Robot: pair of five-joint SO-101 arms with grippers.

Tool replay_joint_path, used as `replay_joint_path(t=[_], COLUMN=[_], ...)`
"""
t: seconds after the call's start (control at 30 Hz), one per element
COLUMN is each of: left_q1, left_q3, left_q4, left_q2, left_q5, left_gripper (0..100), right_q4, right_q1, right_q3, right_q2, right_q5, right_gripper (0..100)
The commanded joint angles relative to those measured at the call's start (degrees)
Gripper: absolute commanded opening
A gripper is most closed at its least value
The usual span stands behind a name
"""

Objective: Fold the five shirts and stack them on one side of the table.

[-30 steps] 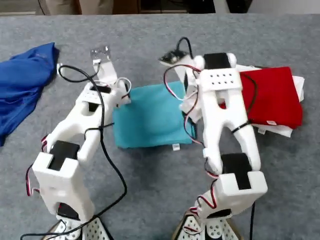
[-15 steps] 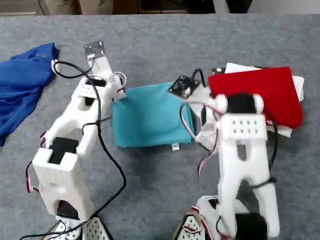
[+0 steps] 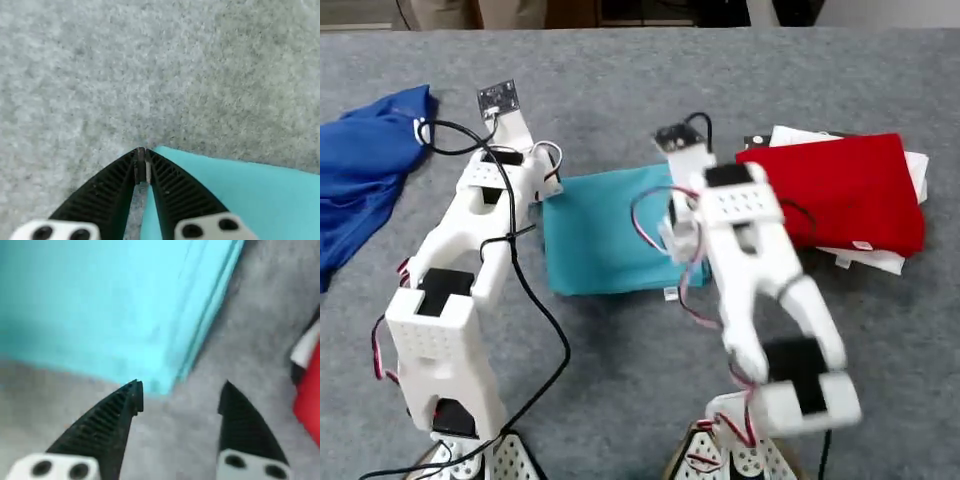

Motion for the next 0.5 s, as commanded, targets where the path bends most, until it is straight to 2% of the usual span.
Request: replay_joint_path(t=[0.0, 0.17, 0.47], left_q1=[-0.62, -0.62, -0.62], left_q3=[-3.34, -3.34, -3.69], left_q4=[0.44, 0.44, 0.44], left_q2=[-0.48, -0.48, -0.48], left_q5=[0.62, 0.62, 0.62], left_gripper=[2, 2, 2], right_q4=[-0.7, 1.58, 11.96], right_q1=[-1.27, -1.45, -1.54], right_q3=[-12.7, -24.57, -39.25], right_q2=[9.54, 22.55, 42.68], right_q5=[-7.21, -8.53, -8.18], right_gripper=[30.7, 32.0, 31.8])
